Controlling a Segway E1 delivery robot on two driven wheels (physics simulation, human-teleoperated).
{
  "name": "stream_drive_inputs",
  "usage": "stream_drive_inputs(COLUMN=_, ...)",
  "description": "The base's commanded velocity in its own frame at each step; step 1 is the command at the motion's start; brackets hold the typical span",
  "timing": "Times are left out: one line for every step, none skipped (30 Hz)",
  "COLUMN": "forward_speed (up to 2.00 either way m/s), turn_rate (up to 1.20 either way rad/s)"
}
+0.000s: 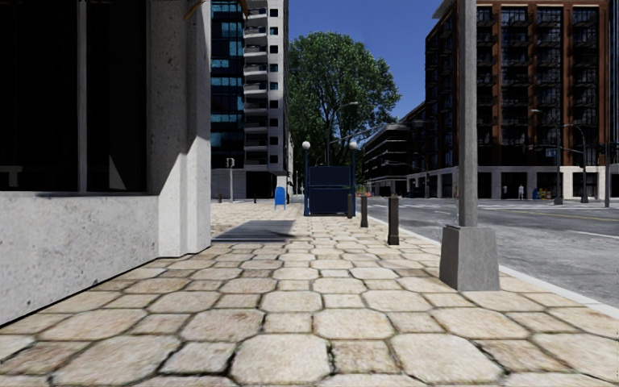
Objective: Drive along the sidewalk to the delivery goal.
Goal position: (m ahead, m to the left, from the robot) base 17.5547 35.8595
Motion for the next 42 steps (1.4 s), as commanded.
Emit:
stream_drive_inputs(forward_speed=2.00, turn_rate=0.00)
stream_drive_inputs(forward_speed=2.00, turn_rate=0.00)
stream_drive_inputs(forward_speed=2.00, turn_rate=0.00)
stream_drive_inputs(forward_speed=2.00, turn_rate=0.00)
stream_drive_inputs(forward_speed=2.00, turn_rate=0.00)
stream_drive_inputs(forward_speed=2.00, turn_rate=0.00)
stream_drive_inputs(forward_speed=2.00, turn_rate=0.00)
stream_drive_inputs(forward_speed=2.00, turn_rate=0.00)
stream_drive_inputs(forward_speed=2.00, turn_rate=0.00)
stream_drive_inputs(forward_speed=2.00, turn_rate=0.00)
stream_drive_inputs(forward_speed=2.00, turn_rate=0.00)
stream_drive_inputs(forward_speed=2.00, turn_rate=0.00)
stream_drive_inputs(forward_speed=2.00, turn_rate=0.00)
stream_drive_inputs(forward_speed=2.00, turn_rate=0.00)
stream_drive_inputs(forward_speed=2.00, turn_rate=0.00)
stream_drive_inputs(forward_speed=2.00, turn_rate=0.00)
stream_drive_inputs(forward_speed=2.00, turn_rate=0.00)
stream_drive_inputs(forward_speed=2.00, turn_rate=0.00)
stream_drive_inputs(forward_speed=2.00, turn_rate=0.00)
stream_drive_inputs(forward_speed=2.00, turn_rate=0.00)
stream_drive_inputs(forward_speed=2.00, turn_rate=0.00)
stream_drive_inputs(forward_speed=2.00, turn_rate=0.00)
stream_drive_inputs(forward_speed=2.00, turn_rate=0.00)
stream_drive_inputs(forward_speed=2.00, turn_rate=0.00)
stream_drive_inputs(forward_speed=2.00, turn_rate=0.00)
stream_drive_inputs(forward_speed=2.00, turn_rate=0.00)
stream_drive_inputs(forward_speed=2.00, turn_rate=0.00)
stream_drive_inputs(forward_speed=2.00, turn_rate=0.00)
stream_drive_inputs(forward_speed=2.00, turn_rate=0.00)
stream_drive_inputs(forward_speed=2.00, turn_rate=0.00)
stream_drive_inputs(forward_speed=2.00, turn_rate=0.00)
stream_drive_inputs(forward_speed=2.00, turn_rate=0.00)
stream_drive_inputs(forward_speed=2.00, turn_rate=0.00)
stream_drive_inputs(forward_speed=2.00, turn_rate=0.00)
stream_drive_inputs(forward_speed=2.00, turn_rate=0.00)
stream_drive_inputs(forward_speed=2.00, turn_rate=0.00)
stream_drive_inputs(forward_speed=2.00, turn_rate=0.00)
stream_drive_inputs(forward_speed=2.00, turn_rate=0.00)
stream_drive_inputs(forward_speed=2.00, turn_rate=0.00)
stream_drive_inputs(forward_speed=2.00, turn_rate=0.00)
stream_drive_inputs(forward_speed=2.00, turn_rate=0.00)
stream_drive_inputs(forward_speed=2.00, turn_rate=0.01)
